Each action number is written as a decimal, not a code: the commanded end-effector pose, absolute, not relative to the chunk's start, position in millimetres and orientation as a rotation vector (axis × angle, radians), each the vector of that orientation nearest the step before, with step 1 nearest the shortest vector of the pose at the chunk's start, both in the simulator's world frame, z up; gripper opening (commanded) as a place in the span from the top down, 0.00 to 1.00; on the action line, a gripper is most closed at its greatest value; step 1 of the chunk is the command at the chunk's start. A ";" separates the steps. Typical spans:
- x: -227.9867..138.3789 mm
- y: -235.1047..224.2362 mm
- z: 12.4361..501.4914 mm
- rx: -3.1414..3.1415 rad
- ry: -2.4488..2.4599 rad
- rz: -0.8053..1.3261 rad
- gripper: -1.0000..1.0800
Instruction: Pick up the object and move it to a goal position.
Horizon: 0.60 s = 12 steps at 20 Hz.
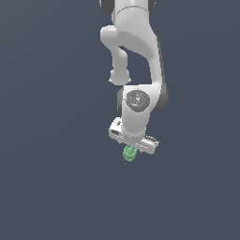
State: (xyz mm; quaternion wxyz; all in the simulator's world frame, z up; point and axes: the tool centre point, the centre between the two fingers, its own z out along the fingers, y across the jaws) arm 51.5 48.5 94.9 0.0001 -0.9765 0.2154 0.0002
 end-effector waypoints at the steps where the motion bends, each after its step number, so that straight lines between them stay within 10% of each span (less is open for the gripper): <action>1: 51.4 48.6 92.0 -3.068 0.677 0.001 0.04; 12: 50.7 48.3 46.5 -3.066 0.684 0.000 0.04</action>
